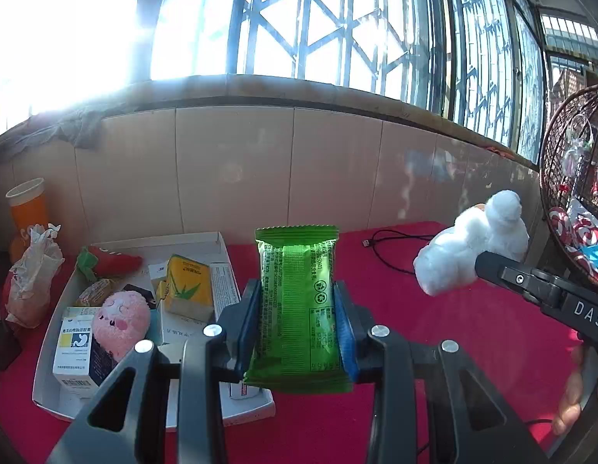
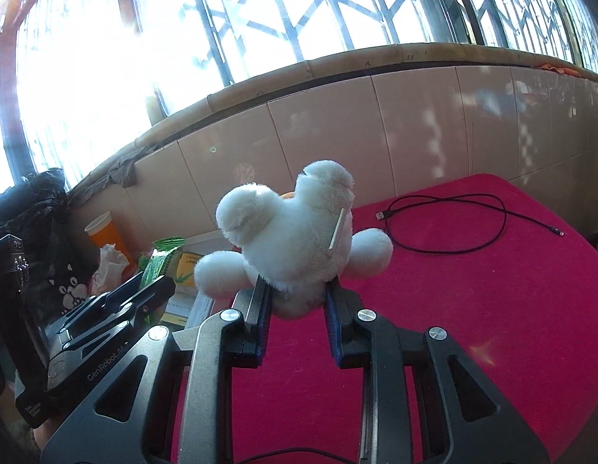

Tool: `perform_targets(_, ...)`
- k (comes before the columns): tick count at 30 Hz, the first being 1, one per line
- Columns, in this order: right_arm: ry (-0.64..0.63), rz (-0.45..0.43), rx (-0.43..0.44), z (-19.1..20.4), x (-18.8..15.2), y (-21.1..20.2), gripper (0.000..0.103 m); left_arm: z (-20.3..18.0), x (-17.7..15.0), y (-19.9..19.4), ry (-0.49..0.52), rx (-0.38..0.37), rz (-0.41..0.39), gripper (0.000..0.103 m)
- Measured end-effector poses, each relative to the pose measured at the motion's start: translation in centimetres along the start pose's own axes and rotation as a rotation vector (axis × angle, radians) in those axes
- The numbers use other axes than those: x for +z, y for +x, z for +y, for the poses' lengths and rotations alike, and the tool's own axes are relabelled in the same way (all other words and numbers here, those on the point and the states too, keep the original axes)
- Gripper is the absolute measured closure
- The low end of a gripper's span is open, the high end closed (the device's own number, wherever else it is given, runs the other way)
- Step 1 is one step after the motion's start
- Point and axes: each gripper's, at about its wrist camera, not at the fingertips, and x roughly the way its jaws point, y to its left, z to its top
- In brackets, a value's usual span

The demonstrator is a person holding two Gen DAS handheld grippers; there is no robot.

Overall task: Organize objects
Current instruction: 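Carry the green snack pack and white plush bunny over the tray with both tools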

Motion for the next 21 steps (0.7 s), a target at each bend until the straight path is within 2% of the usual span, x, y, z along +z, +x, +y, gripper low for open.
perform_targets(21,-0.13,0.059,0.104,7.8,-0.3,2.3,0.079,7.6,0.3,-1.6,-0.133,0.078,-0.028,0.067)
